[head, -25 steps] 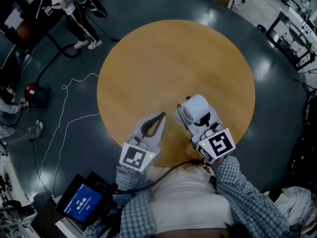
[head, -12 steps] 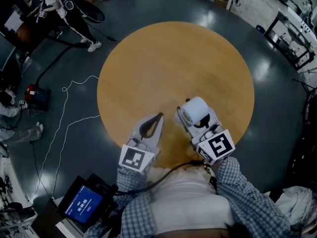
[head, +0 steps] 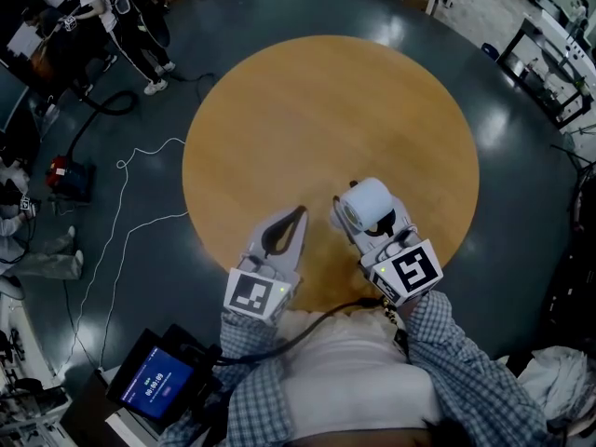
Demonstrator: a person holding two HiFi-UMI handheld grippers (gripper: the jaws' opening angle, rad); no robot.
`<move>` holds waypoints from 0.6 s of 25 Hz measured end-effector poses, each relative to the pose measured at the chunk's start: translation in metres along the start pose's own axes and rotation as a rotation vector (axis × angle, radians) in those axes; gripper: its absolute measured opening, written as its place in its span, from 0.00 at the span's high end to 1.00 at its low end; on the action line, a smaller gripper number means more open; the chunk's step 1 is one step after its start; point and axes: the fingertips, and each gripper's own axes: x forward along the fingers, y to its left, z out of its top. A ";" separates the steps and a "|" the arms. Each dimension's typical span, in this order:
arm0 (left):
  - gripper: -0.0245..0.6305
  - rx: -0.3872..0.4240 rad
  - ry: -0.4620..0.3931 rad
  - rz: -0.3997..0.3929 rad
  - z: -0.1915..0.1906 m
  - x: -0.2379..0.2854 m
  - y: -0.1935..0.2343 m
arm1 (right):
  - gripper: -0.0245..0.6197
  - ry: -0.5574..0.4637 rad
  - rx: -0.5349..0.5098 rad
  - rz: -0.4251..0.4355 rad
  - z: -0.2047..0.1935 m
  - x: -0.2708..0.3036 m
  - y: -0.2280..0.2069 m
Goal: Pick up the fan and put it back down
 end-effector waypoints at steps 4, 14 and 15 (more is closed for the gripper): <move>0.96 0.005 0.021 0.007 -0.003 -0.003 0.001 | 0.75 0.003 0.005 0.003 -0.003 0.000 0.002; 0.96 -0.001 0.075 0.009 -0.016 -0.010 0.000 | 0.75 0.017 0.017 0.014 -0.014 0.000 0.003; 0.96 -0.001 0.079 0.009 -0.017 -0.012 -0.001 | 0.75 0.021 0.019 0.015 -0.016 -0.001 0.004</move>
